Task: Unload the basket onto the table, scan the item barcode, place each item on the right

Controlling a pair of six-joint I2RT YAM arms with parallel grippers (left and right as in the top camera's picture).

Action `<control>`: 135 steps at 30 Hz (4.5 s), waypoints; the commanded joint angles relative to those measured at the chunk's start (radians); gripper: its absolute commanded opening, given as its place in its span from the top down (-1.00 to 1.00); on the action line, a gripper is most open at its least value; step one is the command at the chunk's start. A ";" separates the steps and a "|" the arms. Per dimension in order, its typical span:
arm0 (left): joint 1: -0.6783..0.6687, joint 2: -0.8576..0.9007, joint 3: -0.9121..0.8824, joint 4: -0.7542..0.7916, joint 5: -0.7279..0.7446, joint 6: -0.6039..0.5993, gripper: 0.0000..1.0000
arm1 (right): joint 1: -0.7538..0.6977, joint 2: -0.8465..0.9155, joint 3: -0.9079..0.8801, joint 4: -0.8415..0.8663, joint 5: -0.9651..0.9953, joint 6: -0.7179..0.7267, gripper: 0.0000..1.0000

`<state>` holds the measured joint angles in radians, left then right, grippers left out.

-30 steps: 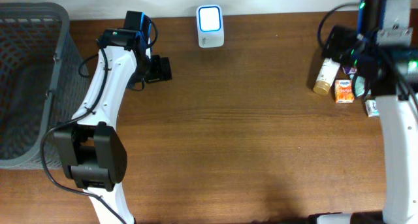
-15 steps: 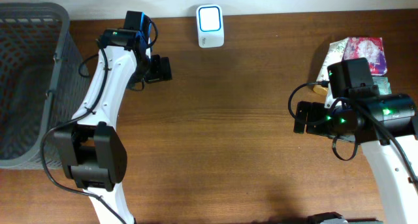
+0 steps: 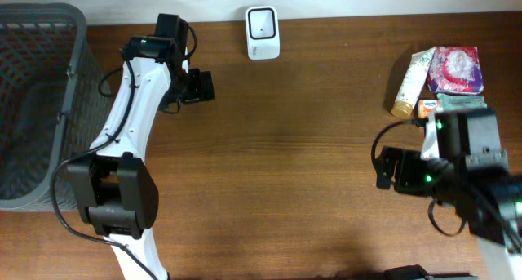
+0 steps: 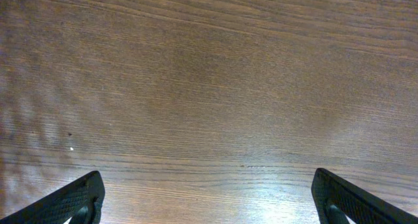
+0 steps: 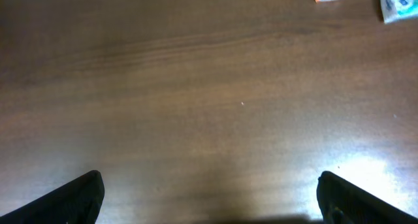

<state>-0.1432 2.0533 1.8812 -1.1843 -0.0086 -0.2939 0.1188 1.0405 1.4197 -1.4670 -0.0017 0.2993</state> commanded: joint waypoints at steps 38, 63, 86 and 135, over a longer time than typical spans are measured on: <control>0.002 -0.013 0.001 0.001 -0.007 0.008 -0.98 | -0.088 -1.037 -1.414 1.392 0.096 -0.192 -0.97; 0.000 -0.013 0.001 0.001 -0.007 0.008 -0.98 | -0.087 -1.037 -1.414 1.392 0.085 -0.195 -0.97; 0.000 -0.189 -0.091 0.058 -0.014 0.048 -0.98 | -0.087 -1.037 -1.414 1.392 0.085 -0.195 -0.97; 0.130 -2.049 -1.872 1.104 -0.066 0.245 -0.98 | -0.087 -1.037 -1.414 1.392 0.085 -0.195 -0.97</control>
<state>-0.0189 0.0128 0.0135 -0.0746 -0.1009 -0.0631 0.0368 0.0101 0.0147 -0.0715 0.0814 0.1051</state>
